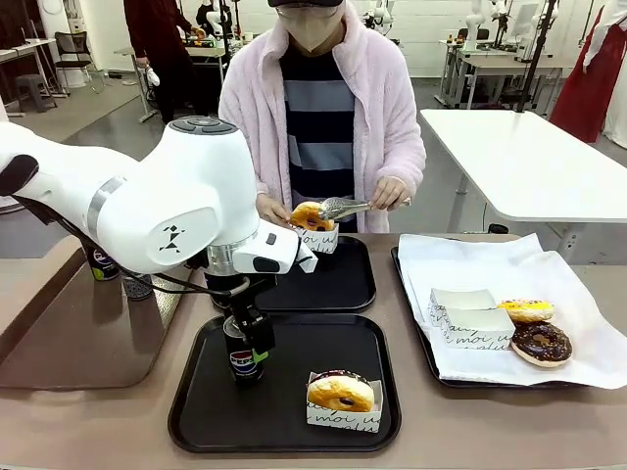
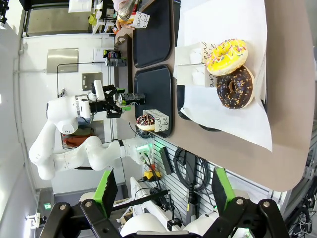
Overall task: Set up donuts and drinks on trays.
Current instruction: Pick up one Pepsi coke and place it on the Flat Tray, then pick up one Pepsi coke from the Handle tray and place it on the Flat Tray without a Pepsi coke.
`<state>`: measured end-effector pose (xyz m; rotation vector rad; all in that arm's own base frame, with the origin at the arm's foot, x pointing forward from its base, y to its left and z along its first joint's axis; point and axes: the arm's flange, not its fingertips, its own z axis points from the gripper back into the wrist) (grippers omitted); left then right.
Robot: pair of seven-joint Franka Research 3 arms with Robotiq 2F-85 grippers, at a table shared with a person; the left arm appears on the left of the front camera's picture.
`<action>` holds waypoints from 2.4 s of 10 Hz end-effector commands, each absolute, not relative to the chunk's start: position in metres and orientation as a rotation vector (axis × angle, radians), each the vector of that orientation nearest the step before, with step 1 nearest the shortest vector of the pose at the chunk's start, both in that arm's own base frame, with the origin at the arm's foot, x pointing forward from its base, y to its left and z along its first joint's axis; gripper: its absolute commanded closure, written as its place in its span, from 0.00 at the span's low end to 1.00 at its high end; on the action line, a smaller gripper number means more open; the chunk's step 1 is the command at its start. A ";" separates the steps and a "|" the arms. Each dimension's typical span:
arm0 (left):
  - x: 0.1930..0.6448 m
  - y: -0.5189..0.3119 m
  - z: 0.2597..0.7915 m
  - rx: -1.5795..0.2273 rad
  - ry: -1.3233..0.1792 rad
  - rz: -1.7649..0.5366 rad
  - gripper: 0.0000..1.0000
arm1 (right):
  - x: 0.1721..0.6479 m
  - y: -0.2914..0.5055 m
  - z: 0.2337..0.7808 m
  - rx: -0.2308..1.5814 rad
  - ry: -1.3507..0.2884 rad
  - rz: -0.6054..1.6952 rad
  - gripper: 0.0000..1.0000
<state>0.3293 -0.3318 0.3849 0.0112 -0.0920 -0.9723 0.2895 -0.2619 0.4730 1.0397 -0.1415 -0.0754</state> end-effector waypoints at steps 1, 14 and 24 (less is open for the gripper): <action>0.332 -0.329 0.393 0.014 -0.073 -0.973 0.00 | 0.290 -0.262 0.473 1.056 -0.155 -0.067 0.00; 0.290 -0.164 0.520 0.037 -0.223 -0.537 0.00 | 0.290 -0.262 0.473 1.056 -0.155 -0.067 0.00; 0.458 -0.131 0.502 0.038 -0.085 -0.107 0.00 | 0.290 -0.262 0.473 1.056 -0.155 -0.067 0.00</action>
